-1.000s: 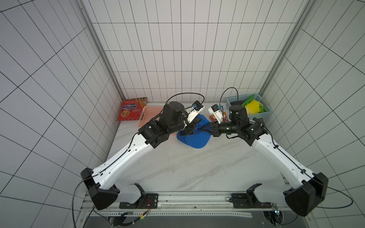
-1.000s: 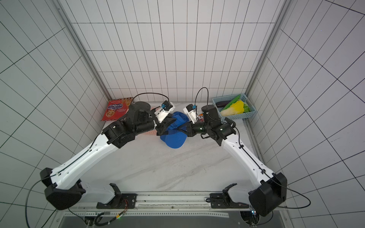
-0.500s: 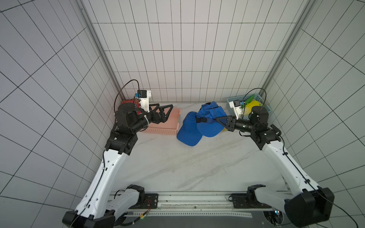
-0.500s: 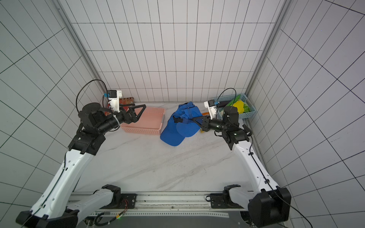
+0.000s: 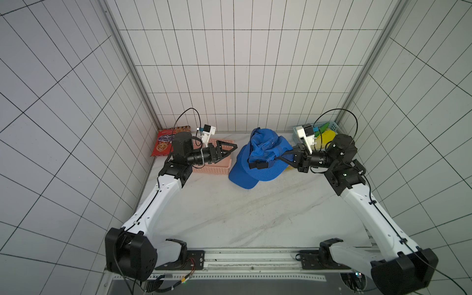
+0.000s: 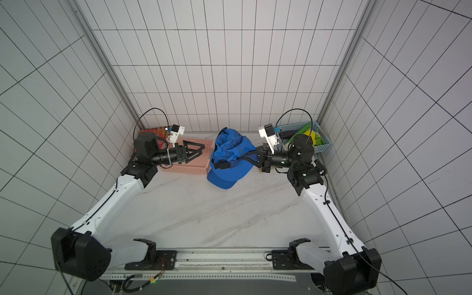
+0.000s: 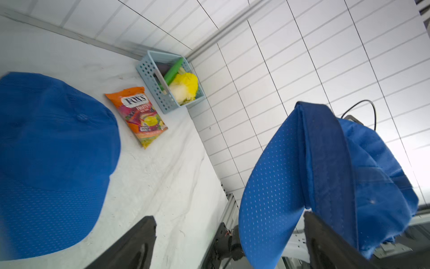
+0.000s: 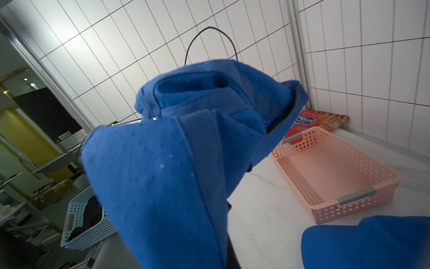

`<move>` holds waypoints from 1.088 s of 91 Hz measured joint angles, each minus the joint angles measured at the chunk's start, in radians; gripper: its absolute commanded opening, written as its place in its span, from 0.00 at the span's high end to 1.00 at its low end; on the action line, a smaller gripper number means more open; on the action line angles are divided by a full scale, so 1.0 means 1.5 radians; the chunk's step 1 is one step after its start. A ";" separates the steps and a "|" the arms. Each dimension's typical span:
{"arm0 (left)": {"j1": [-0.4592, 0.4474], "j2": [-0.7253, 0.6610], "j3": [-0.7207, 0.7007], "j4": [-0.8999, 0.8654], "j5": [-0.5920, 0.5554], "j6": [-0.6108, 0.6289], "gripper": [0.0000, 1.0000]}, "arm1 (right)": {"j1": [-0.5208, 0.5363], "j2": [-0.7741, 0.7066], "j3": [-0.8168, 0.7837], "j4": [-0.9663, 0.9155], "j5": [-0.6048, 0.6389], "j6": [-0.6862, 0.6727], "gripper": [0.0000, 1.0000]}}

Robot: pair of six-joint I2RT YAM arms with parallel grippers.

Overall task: Turn the baseball cap inside out
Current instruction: Turn over the baseball cap.

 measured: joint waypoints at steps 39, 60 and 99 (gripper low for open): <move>-0.066 0.028 -0.020 0.186 0.087 -0.105 0.31 | 0.022 0.003 0.026 0.001 -0.018 -0.005 1.00; -0.090 0.029 -0.021 0.237 0.131 -0.128 0.63 | 0.022 0.002 0.025 -0.040 0.006 -0.061 1.00; -0.078 -0.022 -0.024 0.036 -0.060 0.041 1.00 | -0.006 -0.063 -0.072 -0.161 0.376 -0.168 0.22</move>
